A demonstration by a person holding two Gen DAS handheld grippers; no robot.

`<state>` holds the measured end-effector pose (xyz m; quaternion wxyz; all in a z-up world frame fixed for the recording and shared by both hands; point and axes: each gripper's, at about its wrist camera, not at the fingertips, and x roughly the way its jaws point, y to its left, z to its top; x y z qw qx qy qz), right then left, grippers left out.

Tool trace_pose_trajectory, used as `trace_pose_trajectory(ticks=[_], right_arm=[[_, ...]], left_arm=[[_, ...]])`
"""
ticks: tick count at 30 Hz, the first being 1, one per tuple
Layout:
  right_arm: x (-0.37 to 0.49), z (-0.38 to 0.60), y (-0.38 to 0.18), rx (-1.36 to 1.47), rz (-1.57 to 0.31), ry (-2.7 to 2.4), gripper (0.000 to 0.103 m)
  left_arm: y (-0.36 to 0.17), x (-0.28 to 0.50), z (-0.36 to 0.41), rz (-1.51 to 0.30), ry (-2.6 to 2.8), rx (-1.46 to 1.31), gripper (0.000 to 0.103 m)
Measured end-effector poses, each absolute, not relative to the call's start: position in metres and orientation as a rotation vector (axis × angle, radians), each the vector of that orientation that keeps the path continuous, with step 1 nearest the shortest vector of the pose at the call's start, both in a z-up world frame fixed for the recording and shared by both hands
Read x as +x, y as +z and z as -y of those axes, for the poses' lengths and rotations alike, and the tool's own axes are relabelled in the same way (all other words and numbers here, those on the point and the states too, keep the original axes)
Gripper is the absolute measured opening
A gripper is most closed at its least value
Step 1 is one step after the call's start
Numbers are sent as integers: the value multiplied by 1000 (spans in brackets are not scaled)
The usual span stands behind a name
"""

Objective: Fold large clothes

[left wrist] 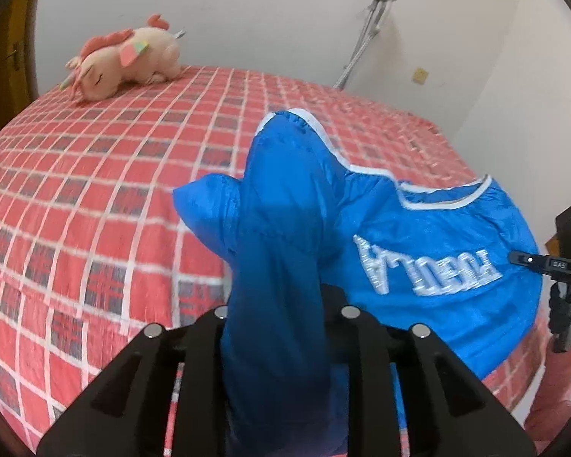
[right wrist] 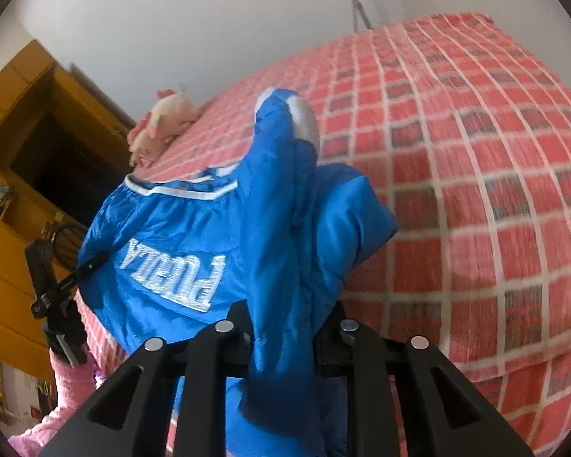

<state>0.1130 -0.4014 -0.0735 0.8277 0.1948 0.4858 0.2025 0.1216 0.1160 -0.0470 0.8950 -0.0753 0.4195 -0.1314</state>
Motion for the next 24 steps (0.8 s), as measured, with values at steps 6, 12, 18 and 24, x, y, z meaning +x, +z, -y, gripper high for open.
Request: trace_pose_trajectory(ticks=[6,12,18,24], right_arm=[[117,411,-105,476,-1050,428,26],[120,417,-129,541,-1039,450,32],[117,414,-131,534,-1023,430,36],[90,408,-104,366,-959,310,52]], left_arm=[[-75,124,-119,-888,-246,-128,34],[-93,125,-128,-881,-261,-203,43],[-98,121,-126,-857,-245,-203,47],[-81,107,-135,-865,-217,-216,59]])
